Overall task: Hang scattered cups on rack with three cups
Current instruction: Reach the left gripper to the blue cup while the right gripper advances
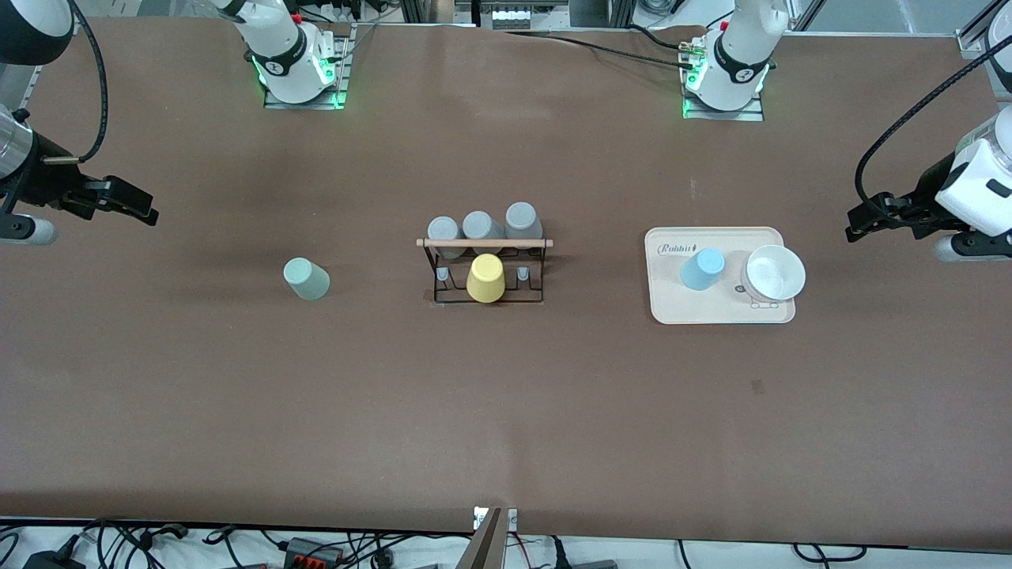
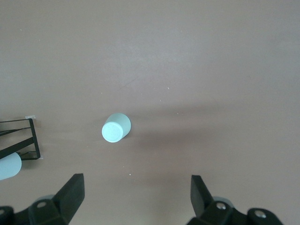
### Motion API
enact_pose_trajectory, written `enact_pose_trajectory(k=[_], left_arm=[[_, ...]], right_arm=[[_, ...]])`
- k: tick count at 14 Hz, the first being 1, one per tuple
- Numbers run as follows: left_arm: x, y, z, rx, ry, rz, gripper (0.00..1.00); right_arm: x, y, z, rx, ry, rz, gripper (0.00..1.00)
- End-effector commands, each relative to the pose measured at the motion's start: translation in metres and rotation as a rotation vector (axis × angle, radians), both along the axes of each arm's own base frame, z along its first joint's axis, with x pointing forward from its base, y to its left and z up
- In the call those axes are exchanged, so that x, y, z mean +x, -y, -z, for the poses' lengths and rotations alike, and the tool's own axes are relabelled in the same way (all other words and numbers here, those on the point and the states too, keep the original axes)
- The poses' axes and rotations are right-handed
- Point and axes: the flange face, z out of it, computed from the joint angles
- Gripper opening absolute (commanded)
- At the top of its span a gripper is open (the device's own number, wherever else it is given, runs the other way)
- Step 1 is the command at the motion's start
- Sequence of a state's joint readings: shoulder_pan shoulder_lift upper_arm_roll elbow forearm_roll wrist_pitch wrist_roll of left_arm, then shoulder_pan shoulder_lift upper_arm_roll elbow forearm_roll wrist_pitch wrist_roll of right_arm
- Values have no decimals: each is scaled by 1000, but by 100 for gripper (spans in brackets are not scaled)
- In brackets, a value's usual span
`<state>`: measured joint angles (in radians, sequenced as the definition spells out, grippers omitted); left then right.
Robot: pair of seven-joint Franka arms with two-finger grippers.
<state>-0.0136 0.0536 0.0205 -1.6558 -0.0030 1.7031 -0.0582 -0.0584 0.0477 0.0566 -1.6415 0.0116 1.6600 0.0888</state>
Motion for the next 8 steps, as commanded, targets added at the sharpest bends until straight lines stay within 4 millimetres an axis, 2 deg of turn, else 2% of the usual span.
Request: enact_pose_trajectory(k=[1, 6, 7, 8], left_arm=[[-7, 0, -3, -11, 3, -9, 100], [-5, 0, -5, -11, 20, -7, 100], [-3, 4, -5, -8, 29, -1, 100], [6, 12, 3, -6, 34, 24, 100]], right_arm=[[-2, -1, -3, -13, -12, 1, 100], [-3, 1, -6, -12, -12, 6, 100], [-5, 1, -4, -12, -34, 7, 100], [-6, 0, -3, -12, -41, 6, 100]])
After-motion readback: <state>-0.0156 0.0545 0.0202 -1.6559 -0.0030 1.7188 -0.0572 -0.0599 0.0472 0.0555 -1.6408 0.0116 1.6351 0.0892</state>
